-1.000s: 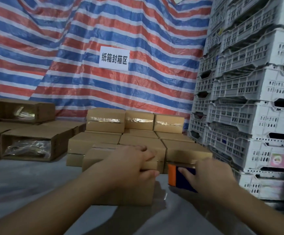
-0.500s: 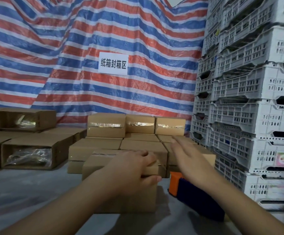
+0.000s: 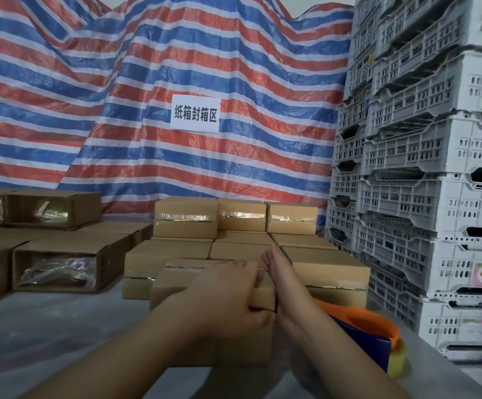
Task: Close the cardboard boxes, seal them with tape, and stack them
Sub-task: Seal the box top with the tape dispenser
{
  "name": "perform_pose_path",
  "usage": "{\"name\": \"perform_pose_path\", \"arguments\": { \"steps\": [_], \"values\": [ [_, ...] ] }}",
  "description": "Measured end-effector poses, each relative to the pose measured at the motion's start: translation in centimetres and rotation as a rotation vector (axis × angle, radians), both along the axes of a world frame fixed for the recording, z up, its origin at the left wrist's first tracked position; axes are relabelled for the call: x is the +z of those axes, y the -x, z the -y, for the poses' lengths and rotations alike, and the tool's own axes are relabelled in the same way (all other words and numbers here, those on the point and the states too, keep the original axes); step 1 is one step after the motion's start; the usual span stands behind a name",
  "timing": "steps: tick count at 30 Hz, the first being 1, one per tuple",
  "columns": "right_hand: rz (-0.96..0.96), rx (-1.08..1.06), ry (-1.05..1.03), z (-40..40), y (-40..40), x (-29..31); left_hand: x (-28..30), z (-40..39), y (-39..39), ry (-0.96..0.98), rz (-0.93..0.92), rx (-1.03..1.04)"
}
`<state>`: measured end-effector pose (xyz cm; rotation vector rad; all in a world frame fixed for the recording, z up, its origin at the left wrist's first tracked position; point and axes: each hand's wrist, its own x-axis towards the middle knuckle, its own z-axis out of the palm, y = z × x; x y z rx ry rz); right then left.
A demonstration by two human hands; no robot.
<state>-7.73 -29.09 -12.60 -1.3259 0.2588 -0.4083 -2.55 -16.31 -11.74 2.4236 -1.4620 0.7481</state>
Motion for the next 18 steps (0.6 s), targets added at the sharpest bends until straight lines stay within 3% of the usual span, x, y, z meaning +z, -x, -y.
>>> {"name": "perform_pose_path", "arguments": {
  "steps": [3,5,10,13,18],
  "values": [
    [0.030,0.039,-0.040,0.3,0.3,-0.1,0.9,-0.6,0.4,0.069,-0.225,-0.090],
    [-0.019,0.018,-0.030,0.1,1.1,-0.6,1.5,-1.9,0.6,0.217,-0.365,-0.152],
    [-0.121,-0.042,0.089,0.0,2.5,-2.1,0.8,-7.7,-0.1,0.644,-0.355,-0.097],
    [0.017,-0.068,0.332,0.6,2.7,-2.7,-1.3,-10.1,-1.6,0.832,-0.658,0.001],
    [-0.075,0.139,0.645,0.1,3.4,-4.4,-4.3,-10.4,-1.6,0.795,-1.168,-0.084]
  ]
}}
